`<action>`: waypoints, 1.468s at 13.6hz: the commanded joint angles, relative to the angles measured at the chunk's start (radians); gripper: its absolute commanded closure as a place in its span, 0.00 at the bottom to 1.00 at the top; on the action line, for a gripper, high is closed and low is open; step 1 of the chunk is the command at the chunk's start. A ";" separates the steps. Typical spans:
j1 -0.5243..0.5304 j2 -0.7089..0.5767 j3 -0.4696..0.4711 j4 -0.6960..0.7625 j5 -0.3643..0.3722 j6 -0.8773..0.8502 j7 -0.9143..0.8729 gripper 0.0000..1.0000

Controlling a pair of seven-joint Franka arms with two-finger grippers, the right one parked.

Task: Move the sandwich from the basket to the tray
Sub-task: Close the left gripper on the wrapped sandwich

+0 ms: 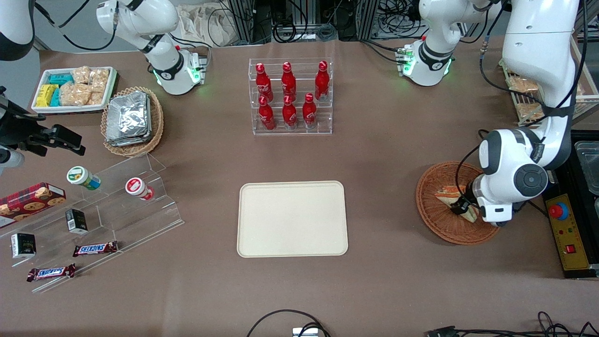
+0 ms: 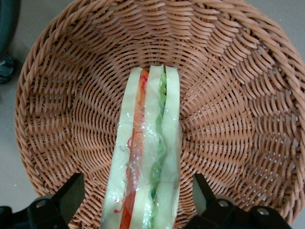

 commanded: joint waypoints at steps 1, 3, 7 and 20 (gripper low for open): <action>0.032 0.017 -0.002 0.044 -0.056 0.002 0.003 0.02; 0.041 0.020 -0.004 0.041 -0.066 0.000 0.048 0.09; 0.037 0.021 -0.005 0.044 -0.067 0.002 0.046 0.27; 0.031 0.145 -0.014 0.295 -0.074 -0.319 0.288 1.00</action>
